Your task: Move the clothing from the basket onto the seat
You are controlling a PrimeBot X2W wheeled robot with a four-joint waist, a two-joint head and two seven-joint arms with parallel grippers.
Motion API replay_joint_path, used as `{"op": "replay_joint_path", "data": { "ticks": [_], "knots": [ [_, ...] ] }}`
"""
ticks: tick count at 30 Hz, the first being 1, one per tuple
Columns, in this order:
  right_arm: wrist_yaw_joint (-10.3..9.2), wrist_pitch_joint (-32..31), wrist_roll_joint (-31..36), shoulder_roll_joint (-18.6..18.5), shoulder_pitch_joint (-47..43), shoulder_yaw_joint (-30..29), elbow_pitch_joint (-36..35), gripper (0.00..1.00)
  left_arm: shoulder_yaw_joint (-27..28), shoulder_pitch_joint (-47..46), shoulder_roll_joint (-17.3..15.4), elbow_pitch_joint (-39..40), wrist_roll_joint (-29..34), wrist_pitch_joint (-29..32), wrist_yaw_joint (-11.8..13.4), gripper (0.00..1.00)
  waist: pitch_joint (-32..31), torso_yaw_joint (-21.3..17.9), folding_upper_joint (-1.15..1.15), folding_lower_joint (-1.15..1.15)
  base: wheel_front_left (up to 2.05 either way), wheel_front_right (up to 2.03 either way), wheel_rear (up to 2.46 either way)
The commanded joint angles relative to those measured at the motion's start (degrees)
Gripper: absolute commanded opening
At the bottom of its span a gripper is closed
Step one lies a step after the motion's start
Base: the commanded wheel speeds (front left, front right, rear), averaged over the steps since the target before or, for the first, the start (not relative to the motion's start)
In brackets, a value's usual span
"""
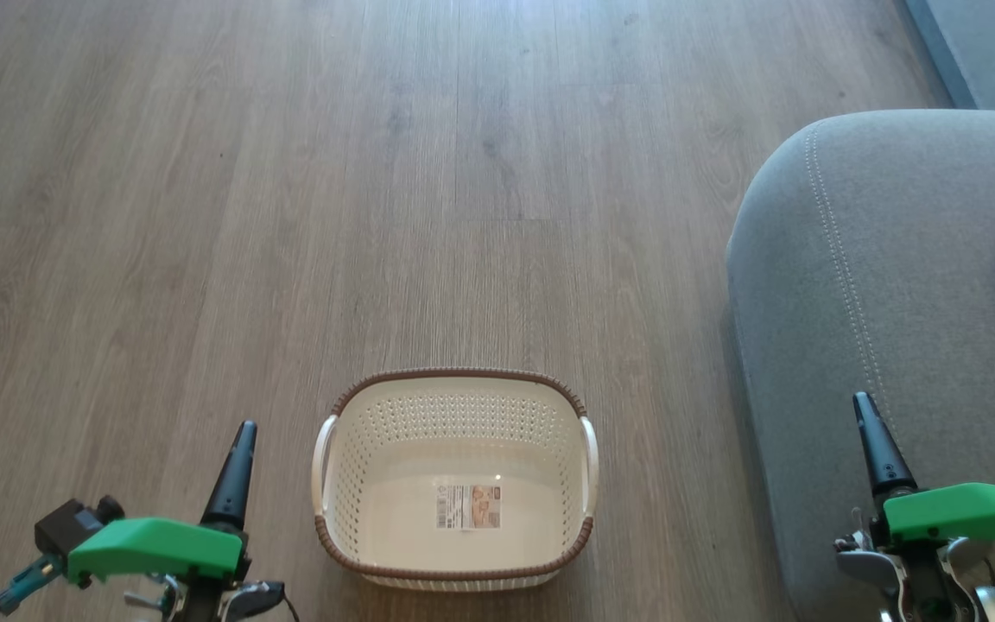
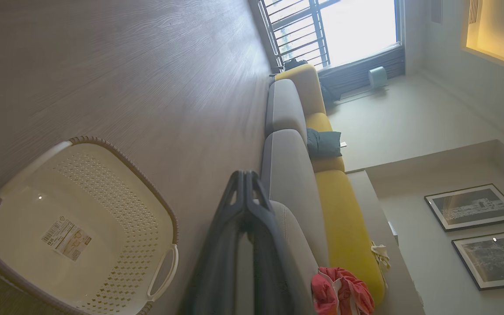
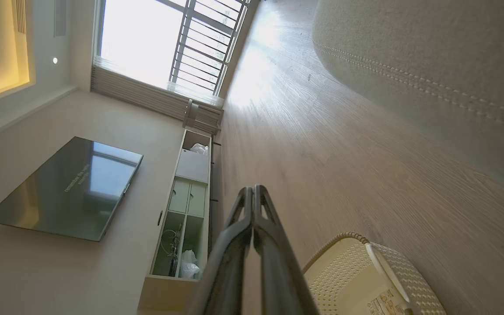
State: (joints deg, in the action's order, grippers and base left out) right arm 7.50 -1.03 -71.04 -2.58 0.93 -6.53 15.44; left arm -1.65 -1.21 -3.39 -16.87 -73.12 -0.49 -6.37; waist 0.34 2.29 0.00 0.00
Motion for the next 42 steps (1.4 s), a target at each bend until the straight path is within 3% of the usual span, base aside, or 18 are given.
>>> {"op": "replay_joint_path", "data": {
  "ticks": [1, 31, 42],
  "knots": [
    [0.00, -0.4, -1.6, -0.3, 3.1, 0.7, -1.7, 0.00, 2.2, -3.5, -0.7, 2.2, -1.5, 0.5, -0.4, 0.00, 0.0, -0.1, 0.00, 0.00, 0.00, 0.00, 0.00],
    [-0.01, -5.5, -21.1, -0.3, 5.3, 0.0, -1.4, 0.00, 6.6, -4.8, -0.6, 2.9, -20.3, 5.7, -1.1, 0.00, -0.2, -2.3, 0.00, 0.00, 0.00, 0.00, 0.00],
    [-0.01, -5.5, -21.1, -0.3, 5.3, 0.0, -1.4, 0.00, 6.8, -4.9, -0.5, 2.9, -20.2, 5.9, -1.1, 0.00, -0.2, -2.3, 0.00, 0.00, 0.00, 0.00, 0.00]
  ]
}}
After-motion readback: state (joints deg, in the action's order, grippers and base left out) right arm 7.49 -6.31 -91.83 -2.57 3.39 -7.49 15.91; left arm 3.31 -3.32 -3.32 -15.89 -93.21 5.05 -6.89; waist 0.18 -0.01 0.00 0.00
